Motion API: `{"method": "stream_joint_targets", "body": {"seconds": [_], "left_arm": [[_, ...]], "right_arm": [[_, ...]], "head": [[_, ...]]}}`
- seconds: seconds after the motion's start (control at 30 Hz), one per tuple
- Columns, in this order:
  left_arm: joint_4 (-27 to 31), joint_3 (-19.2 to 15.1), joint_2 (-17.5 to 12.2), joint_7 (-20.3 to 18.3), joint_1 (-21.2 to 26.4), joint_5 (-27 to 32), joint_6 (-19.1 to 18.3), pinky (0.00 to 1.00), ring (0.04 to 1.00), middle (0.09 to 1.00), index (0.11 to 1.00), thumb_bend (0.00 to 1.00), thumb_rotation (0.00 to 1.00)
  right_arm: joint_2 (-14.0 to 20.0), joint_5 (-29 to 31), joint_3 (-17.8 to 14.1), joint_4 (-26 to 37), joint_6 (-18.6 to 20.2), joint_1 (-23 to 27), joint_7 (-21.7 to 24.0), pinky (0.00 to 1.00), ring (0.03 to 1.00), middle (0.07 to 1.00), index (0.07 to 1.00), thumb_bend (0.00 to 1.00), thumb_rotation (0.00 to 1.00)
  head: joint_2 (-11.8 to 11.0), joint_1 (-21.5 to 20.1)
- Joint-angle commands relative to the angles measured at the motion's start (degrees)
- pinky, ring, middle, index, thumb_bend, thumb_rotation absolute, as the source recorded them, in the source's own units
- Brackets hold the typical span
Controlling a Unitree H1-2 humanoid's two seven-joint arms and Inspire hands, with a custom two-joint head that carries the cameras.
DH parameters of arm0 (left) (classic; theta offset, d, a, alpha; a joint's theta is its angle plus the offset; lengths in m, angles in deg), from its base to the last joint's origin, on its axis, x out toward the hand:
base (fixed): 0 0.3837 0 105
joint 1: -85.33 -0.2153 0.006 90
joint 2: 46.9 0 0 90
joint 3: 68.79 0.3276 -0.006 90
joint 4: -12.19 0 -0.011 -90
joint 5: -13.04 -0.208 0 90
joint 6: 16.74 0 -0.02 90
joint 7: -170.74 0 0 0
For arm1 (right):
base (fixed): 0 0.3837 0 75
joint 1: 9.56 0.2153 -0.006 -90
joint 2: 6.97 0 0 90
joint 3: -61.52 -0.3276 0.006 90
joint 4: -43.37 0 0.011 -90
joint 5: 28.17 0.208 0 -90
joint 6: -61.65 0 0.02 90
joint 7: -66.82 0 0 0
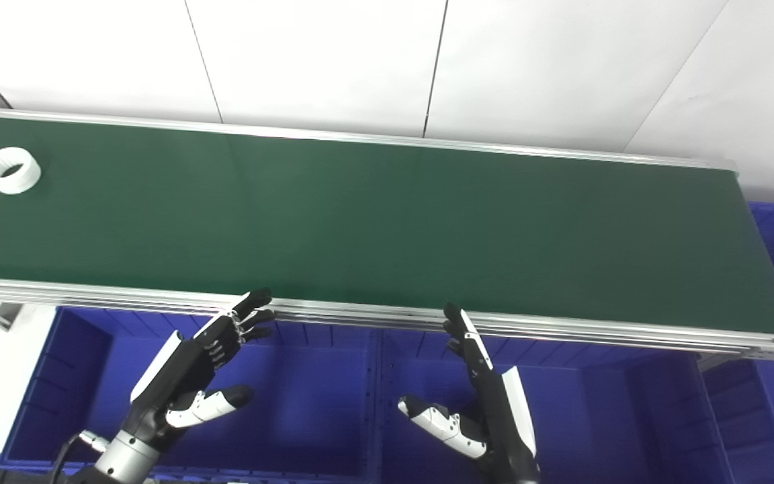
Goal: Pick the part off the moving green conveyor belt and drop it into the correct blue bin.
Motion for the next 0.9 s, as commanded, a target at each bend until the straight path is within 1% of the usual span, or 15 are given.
{"method": "stream_joint_targets", "body": {"seconds": [0.0,0.17,0.27,0.33,0.43,0.47,0.5,0.53,0.57,0.6,0.7,0.73,0.77,0.8,0.87], "left_arm": [[2.2,-0.8,-1.3,0.3,0.2,-0.2,-0.5,0.84,0.895,0.935,0.916,0.66,0.64],[3.2,-1.5,-1.3,0.3,0.4,0.0,-2.8,0.83,0.891,0.924,0.908,0.66,0.61],[3.6,-1.8,-1.3,0.4,0.3,-0.4,-3.8,0.81,0.894,0.922,0.904,0.68,0.61],[3.6,-1.6,-1.0,-0.2,0.2,0.5,-3.7,0.82,0.891,0.924,0.900,0.67,0.58],[3.4,-1.1,-0.4,-0.4,0.0,0.4,-2.9,0.81,0.884,0.922,0.891,0.66,0.54],[3.2,-0.9,-0.2,-0.4,-0.1,-0.1,-2.1,0.82,0.878,0.916,0.886,0.63,0.51],[3.0,-0.6,0.0,-0.6,-0.1,-0.5,-1.4,0.82,0.877,0.915,0.885,0.63,0.51],[2.8,-0.3,0.3,-0.6,-0.1,-1.0,-0.7,0.82,0.876,0.915,0.884,0.62,0.51],[2.8,-0.1,0.5,-0.5,-0.2,-1.5,-0.4,0.82,0.877,0.915,0.883,0.61,0.51],[2.8,0.2,0.8,-0.3,-0.4,-2.2,-0.2,0.81,0.879,0.917,0.883,0.61,0.51],[4.2,0.9,1.5,0.7,-1.2,-4.6,-1.5,0.78,0.883,0.924,0.885,0.64,0.55],[4.6,1.2,1.8,0.9,-1.5,-5.4,-2.0,0.78,0.887,0.929,0.888,0.65,0.57],[5.1,1.4,2.0,1.2,-1.7,-6.3,-2.2,0.78,0.888,0.930,0.889,0.65,0.57],[5.7,1.7,2.5,1.6,-2.0,-7.2,-2.5,0.79,0.889,0.933,0.893,0.66,0.59],[6.2,2.3,3.2,2.0,-2.3,-8.1,-2.7,0.78,0.885,0.928,0.896,0.68,0.61]], "right_arm": [[-1.5,-0.1,0.7,0.7,-0.3,0.6,-0.9,0.87,0.916,0.939,0.942,0.80,0.61],[-1.5,0.0,0.7,0.5,0.0,1.1,-1.0,0.85,0.910,0.940,0.941,0.81,0.61],[-1.5,-0.3,0.7,0.7,0.2,1.0,-1.0,0.84,0.902,0.936,0.938,0.82,0.62],[-1.0,0.6,0.6,1.0,-0.1,0.6,-0.7,0.83,0.903,0.938,0.939,0.81,0.61],[-0.2,1.7,0.4,1.4,-0.5,-0.1,-0.4,0.86,0.917,0.946,0.944,0.80,0.61],[0.2,2.0,0.3,1.6,-0.7,-0.4,-0.3,0.86,0.922,0.948,0.947,0.80,0.62],[0.6,2.3,0.2,1.9,-0.8,-0.7,-0.1,0.87,0.924,0.949,0.948,0.80,0.63],[1.1,2.5,0.1,2.2,-0.9,-1.1,0.0,0.87,0.927,0.950,0.950,0.80,0.64],[1.4,2.8,0.1,2.6,-1.0,-1.5,0.2,0.87,0.926,0.948,0.951,0.81,0.64],[1.8,3.3,0.0,2.8,-1.2,-1.9,0.3,0.87,0.921,0.941,0.951,0.81,0.65],[3.1,4.3,-0.1,3.2,-2.2,-2.6,0.5,0.86,0.901,0.922,0.942,0.80,0.66],[3.7,4.7,-0.2,3.0,-2.9,-2.7,0.5,0.86,0.901,0.923,0.942,0.80,0.66],[4.1,5.1,-0.3,2.9,-3.4,-2.8,0.5,0.85,0.900,0.924,0.942,0.79,0.66],[4.7,5.3,-0.4,2.8,-4.0,-2.9,0.5,0.85,0.902,0.927,0.944,0.79,0.66],[5.6,5.6,-0.5,2.7,-4.6,-3.1,0.5,0.84,0.897,0.927,0.944,0.79,0.67]], "head": [[0.0,0.0],[0.9,-0.9],[0.9,1.1],[0.9,5.6],[0.3,10.0],[-0.1,12.7],[-0.2,13.2],[-0.7,16.1],[-0.8,16.5],[-1.4,19.0],[-2.0,21.2],[-2.7,23.6],[-2.7,23.6],[-3.3,25.6],[-3.9,27.1]]}}
